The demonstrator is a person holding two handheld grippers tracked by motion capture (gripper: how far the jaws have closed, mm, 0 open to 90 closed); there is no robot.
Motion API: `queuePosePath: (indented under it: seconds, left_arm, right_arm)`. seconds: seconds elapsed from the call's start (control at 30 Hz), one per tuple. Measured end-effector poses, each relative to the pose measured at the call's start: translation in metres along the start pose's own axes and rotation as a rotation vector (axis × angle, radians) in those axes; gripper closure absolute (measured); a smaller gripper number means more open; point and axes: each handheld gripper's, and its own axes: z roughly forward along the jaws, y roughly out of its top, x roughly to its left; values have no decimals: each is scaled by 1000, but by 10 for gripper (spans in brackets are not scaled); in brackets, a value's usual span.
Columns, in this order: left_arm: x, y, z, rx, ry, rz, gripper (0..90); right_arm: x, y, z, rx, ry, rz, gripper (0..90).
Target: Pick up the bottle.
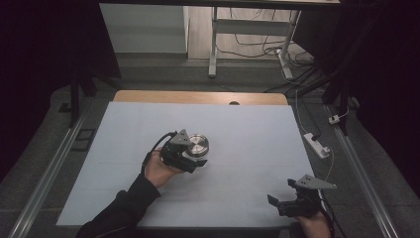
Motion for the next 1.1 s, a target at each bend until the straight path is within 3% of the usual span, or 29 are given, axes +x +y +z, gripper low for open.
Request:
queuePosePath:
  seconds: [1.1]
  left_arm:
    - [-33,3,-31,-7,-61,69,154]
  right_arm:
    - [0,0,0,2,5,-5,0]
